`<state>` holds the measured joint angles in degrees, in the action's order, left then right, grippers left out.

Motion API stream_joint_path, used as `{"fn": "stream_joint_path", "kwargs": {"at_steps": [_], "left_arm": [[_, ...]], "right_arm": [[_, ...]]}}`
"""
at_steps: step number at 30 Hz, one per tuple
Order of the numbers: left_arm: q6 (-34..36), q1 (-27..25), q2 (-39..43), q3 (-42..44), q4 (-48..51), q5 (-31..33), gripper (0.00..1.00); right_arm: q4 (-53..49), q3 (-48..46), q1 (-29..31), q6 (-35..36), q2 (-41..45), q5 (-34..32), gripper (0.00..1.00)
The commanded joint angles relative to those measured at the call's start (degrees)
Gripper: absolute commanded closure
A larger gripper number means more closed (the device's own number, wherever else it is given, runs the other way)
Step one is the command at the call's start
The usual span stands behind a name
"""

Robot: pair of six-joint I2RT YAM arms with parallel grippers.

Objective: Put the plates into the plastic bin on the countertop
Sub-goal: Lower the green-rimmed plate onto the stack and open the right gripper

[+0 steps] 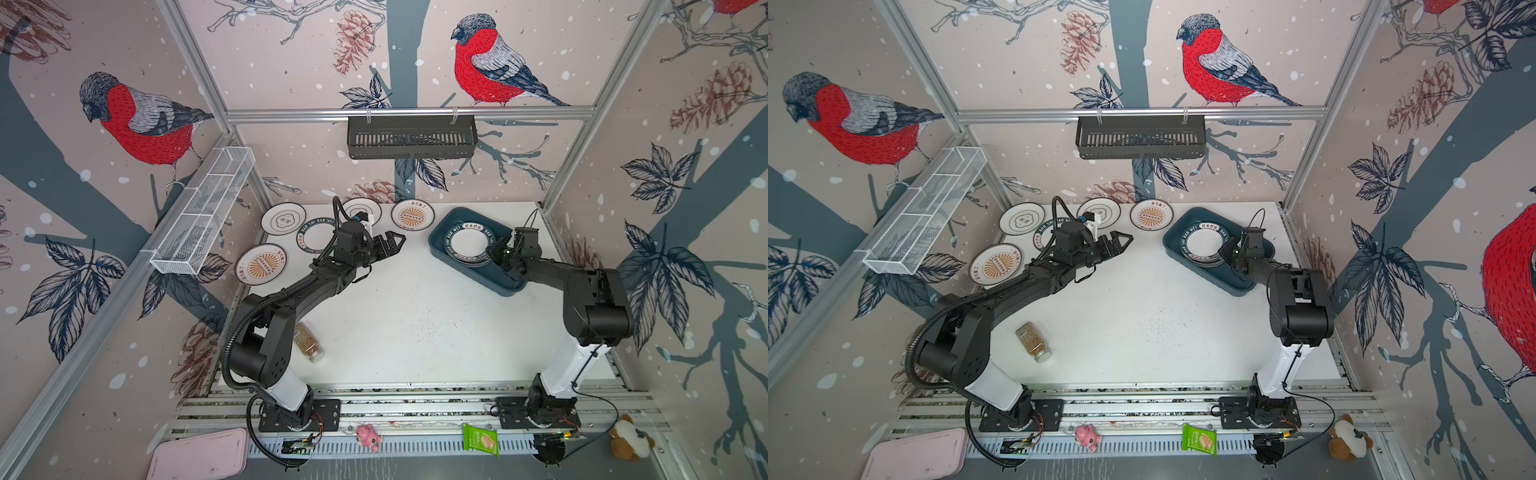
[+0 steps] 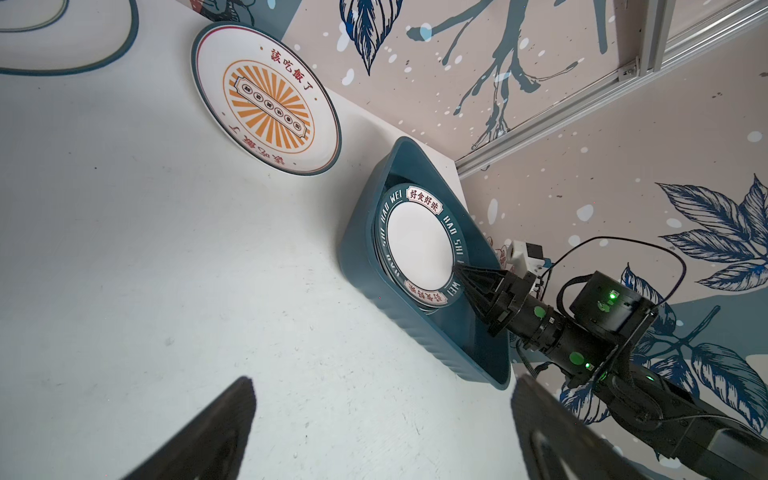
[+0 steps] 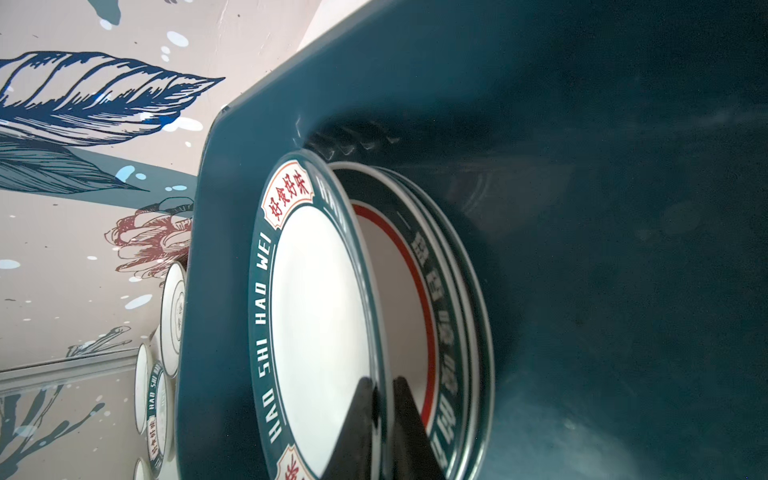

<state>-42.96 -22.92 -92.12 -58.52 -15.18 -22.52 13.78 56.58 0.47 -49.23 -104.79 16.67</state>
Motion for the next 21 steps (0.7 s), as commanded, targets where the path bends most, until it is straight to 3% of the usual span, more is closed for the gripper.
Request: {"fn": "stream_joint_path", "kwargs": {"at_steps": [1, 15, 21], "left_arm": [[0.77, 0.24, 0.7, 0.24, -1.58, -1.12, 0.04], [0.95, 0.77, 3.51, 3.24, -2.22, -0.77, 0.04], [0.95, 1.03, 5.22, 4.55, -2.13, -0.06, 0.04]], "right_arm": [[-1.21, -0.54, 0.15, 0.81, 0.88, -1.2, 0.84], [-3.12, -1.02, 0.39, 1.85, 2.23, -1.88, 0.66], [-4.38, -0.96, 0.41, 2.48, 3.61, -2.88, 0.42]]}}
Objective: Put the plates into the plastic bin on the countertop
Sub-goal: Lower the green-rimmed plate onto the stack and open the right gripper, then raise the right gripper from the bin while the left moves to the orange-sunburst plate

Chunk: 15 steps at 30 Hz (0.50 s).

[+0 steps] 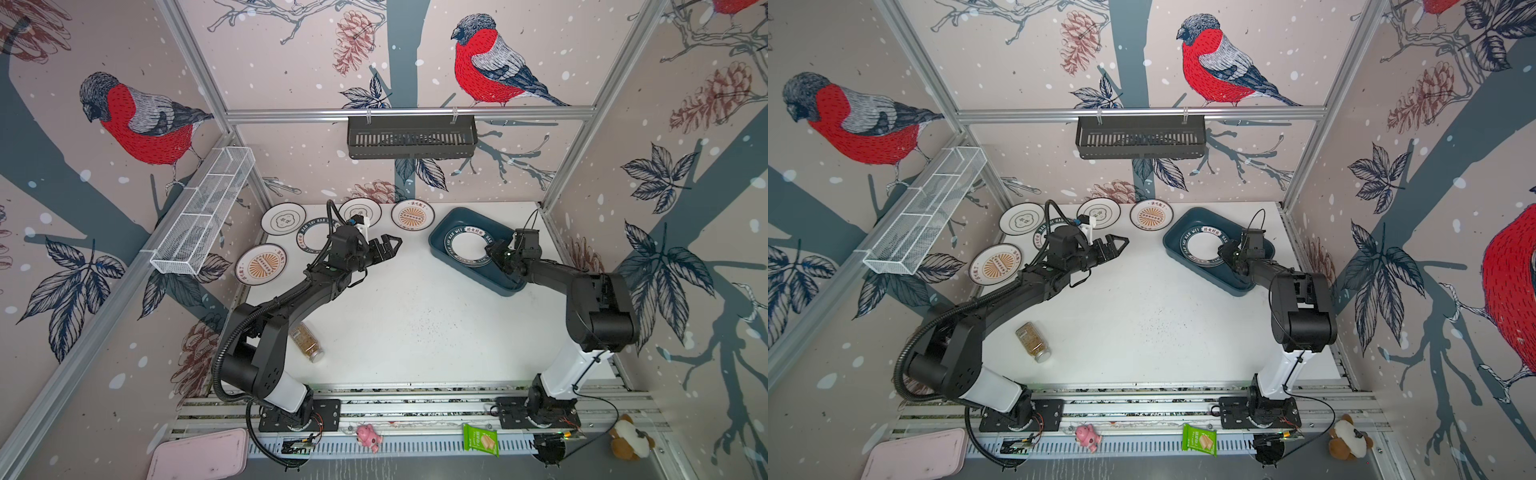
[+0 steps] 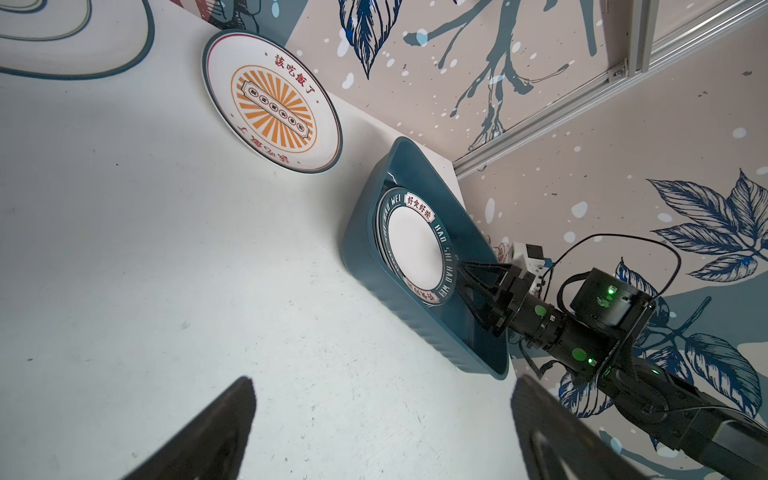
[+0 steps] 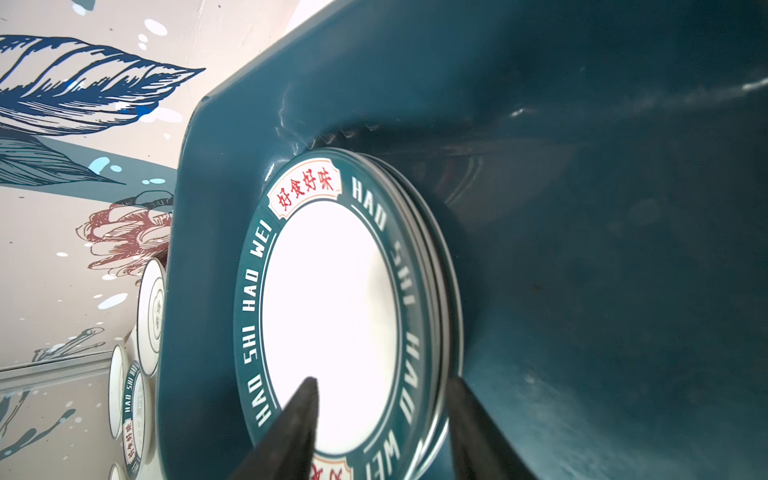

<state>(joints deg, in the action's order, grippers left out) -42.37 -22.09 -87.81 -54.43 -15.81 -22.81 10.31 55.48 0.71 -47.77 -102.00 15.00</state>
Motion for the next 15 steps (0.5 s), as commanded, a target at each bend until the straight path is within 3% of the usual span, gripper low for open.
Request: {"fn": "stream_joint_path", "kwargs": {"at_steps": [1, 8, 15], "left_arm": [[0.4, 0.24, 1.25, 0.62, -1.5, 0.37, 0.04], [0.12, 2.12, 4.03, 3.0, -1.15, 1.58, 0.04], [-0.38, 5.81, 8.79, 7.65, 1.09, 6.22, 0.04]], "right_arm": [[-1.01, 0.15, 0.17, 1.09, 0.94, -1.21, 0.41], [-1.69, 0.17, 0.25, 2.04, 3.02, -0.74, 0.28], [-1.08, -0.38, 0.61, 2.98, 8.07, -0.24, 0.23]]}}
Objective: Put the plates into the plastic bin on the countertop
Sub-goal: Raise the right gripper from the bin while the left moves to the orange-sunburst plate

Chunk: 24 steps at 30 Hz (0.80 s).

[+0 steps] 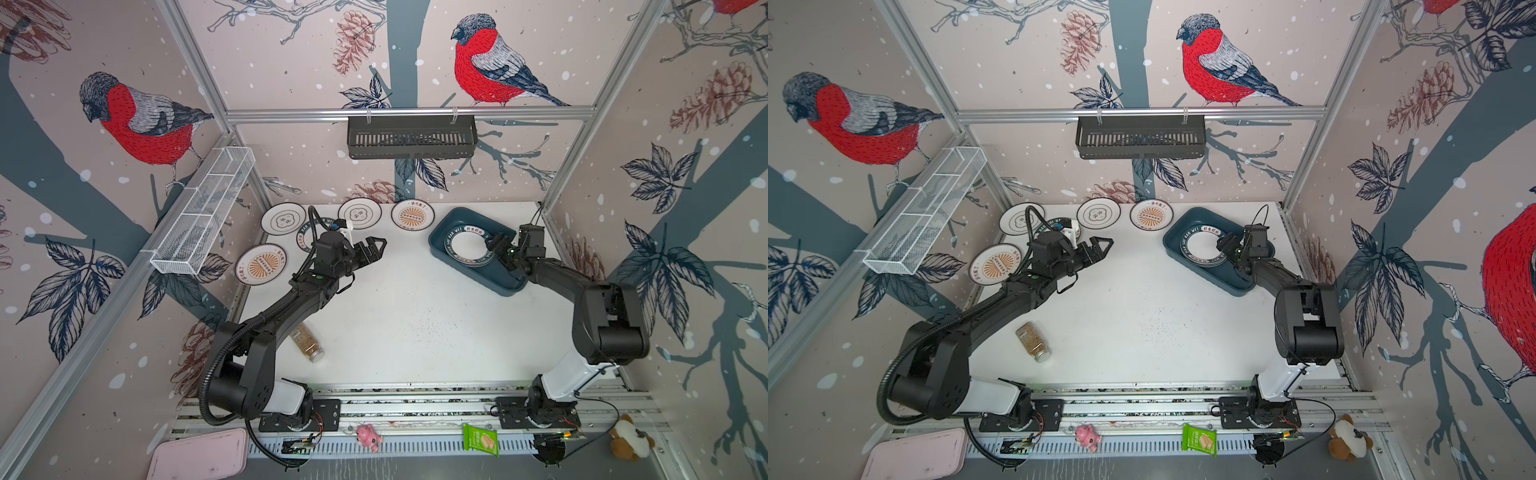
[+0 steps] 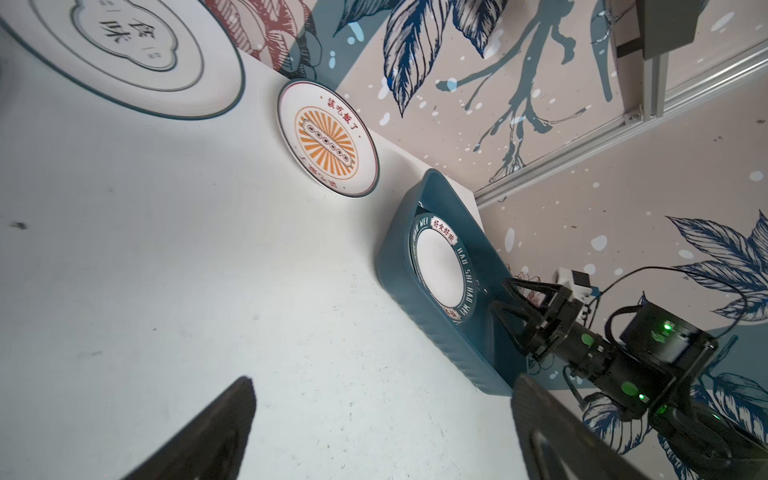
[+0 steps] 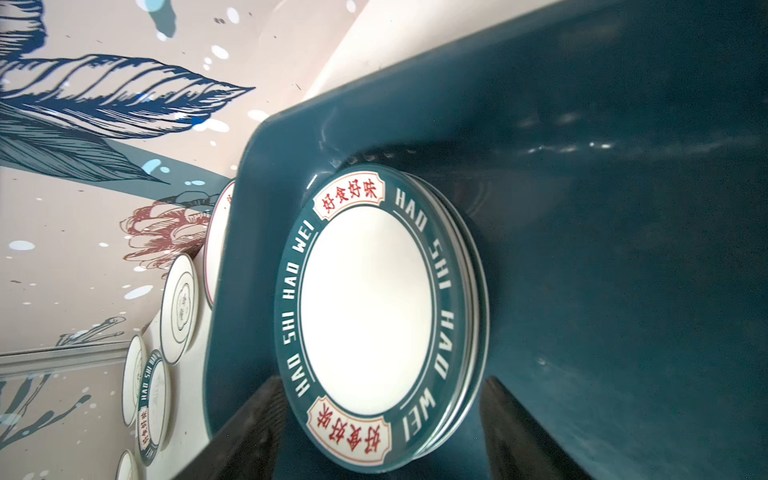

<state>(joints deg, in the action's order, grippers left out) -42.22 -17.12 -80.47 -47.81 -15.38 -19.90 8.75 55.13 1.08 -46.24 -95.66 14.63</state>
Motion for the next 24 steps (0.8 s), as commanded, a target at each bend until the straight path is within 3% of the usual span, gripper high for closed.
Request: {"fn": "stream_joint_path", "kwargs": {"at_steps": [1, 8, 13, 19, 24], "left_arm": [[-0.35, 1.3, 2.07, 1.5, 1.23, 4.36, 0.04], [1.39, 3.3, 6.59, 4.79, 4.14, 10.99, 0.04], [1.96, 5.05, 9.3, 7.06, 6.38, 15.81, 0.04], [-0.26, 9.12, 14.5, 13.35, 5.9, 21.1, 0.04], [-3.17, 16.85, 18.71, 19.15, 4.66, 21.59, 0.04]], "right_arm": [[0.64, 0.04, 0.43, 1.66, 2.67, 0.13, 0.22], [4.62, 0.17, 3.01, 4.01, 8.52, 4.21, 0.05], [9.56, -0.19, 6.22, 5.99, 11.59, 8.62, 0.01], [14.47, -1.5, 9.58, 7.41, 14.14, 12.53, 0.0], [17.81, -1.05, 12.3, 7.37, 12.2, 19.81, 0.01]]}}
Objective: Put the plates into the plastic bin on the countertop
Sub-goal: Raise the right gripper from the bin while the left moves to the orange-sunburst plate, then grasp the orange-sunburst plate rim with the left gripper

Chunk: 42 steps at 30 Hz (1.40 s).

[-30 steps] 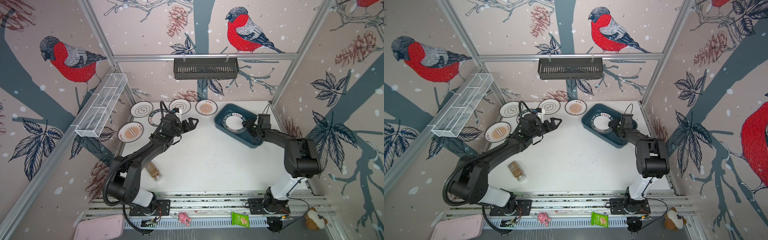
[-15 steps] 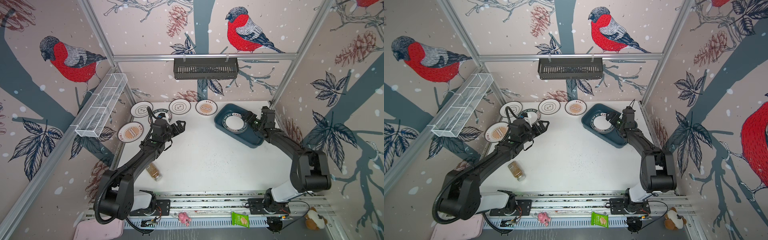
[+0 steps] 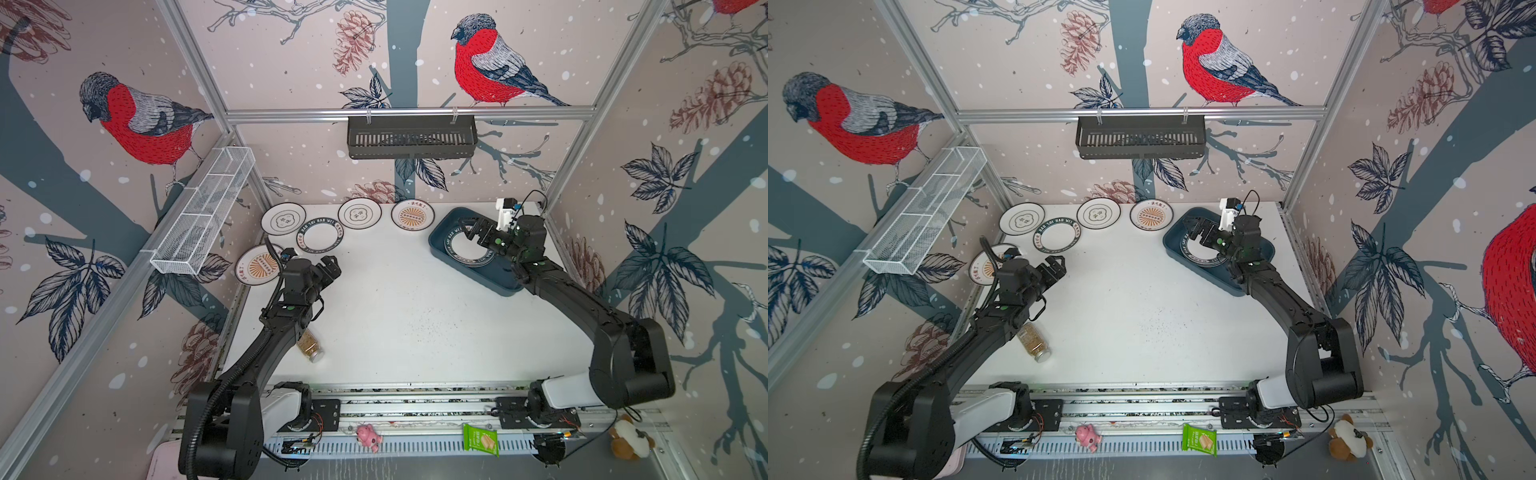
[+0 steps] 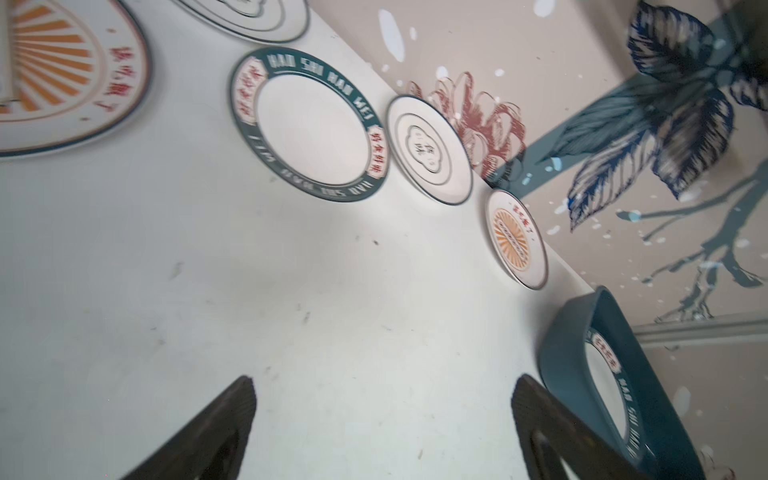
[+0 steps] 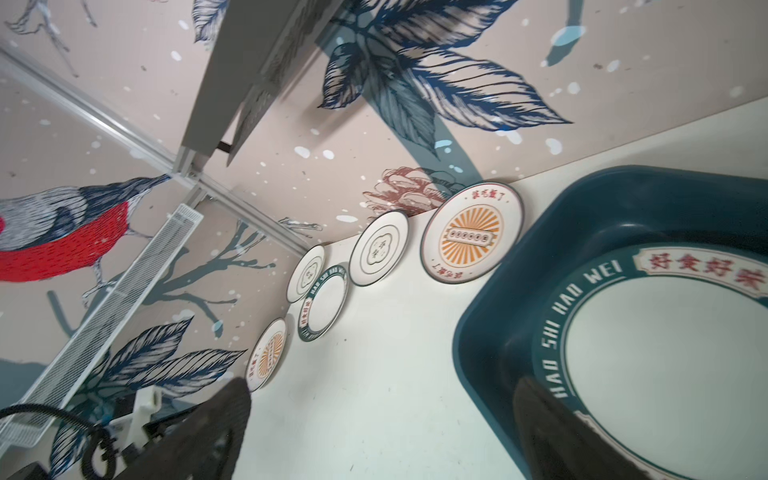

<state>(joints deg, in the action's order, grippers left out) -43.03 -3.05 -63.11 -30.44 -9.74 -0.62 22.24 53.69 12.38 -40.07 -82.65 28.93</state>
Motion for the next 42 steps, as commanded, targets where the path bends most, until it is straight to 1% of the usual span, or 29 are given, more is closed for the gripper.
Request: {"fn": "stream_joint_path", "kwargs": {"at_steps": [1, 6, 10, 13, 17, 25, 29, 33, 36, 39, 42], "left_arm": [[-2.88, 4.61, 1.99, 2.72, -1.12, 2.01, 0.04], [-4.37, 12.57, 4.59, 7.54, -4.55, -0.84, 0.04], [-5.61, 18.74, 4.52, 10.59, -8.27, -3.8, 0.04], [-5.8, 22.71, 2.77, 12.01, -12.64, -7.38, 0.04], [-6.35, 27.57, -0.24, 12.18, -15.54, -9.78, 0.04], [-9.53, 38.29, -6.33, 13.46, -24.41, -18.98, 0.05], [-11.15, 42.96, -10.97, 13.18, -29.06, -24.29, 0.04], [-12.7, 45.6, -16.52, 10.34, -28.94, -28.91, 0.04], [-11.75, 46.82, -21.79, 7.78, -29.88, -33.25, 0.08], [-13.32, 47.03, -26.17, 6.34, -31.02, -33.2, 0.09], [-16.41, 47.1, -30.47, 6.14, -36.14, -33.3, 0.09]], "right_arm": [[4.79, 0.73, 1.62, 1.24, -1.54, 6.62, 0.01], [6.55, 2.51, 4.35, 0.32, -4.84, 9.26, 0.01], [9.39, 3.66, 5.71, -1.88, -7.47, 12.42, 0.01], [9.28, 4.63, 6.45, -2.07, -9.41, 13.35, 0.0], [9.72, 5.11, 6.87, -3.61, -11.35, 13.85, 0.0], [10.72, 3.64, 7.26, -4.14, -11.08, 12.87, 0.0], [10.98, 3.35, 7.21, -4.48, -11.45, 12.55, 0.01], [11.22, 3.77, 7.12, -4.9, -12.56, 12.53, 0.0], [11.88, 4.05, 7.09, -5.38, -13.28, 13.07, 0.0], [12.3, 4.14, 7.04, -5.54, -13.67, 13.37, 0.0], [12.3, 3.97, 6.66, -5.76, -14.17, 13.16, 0.01]]}}
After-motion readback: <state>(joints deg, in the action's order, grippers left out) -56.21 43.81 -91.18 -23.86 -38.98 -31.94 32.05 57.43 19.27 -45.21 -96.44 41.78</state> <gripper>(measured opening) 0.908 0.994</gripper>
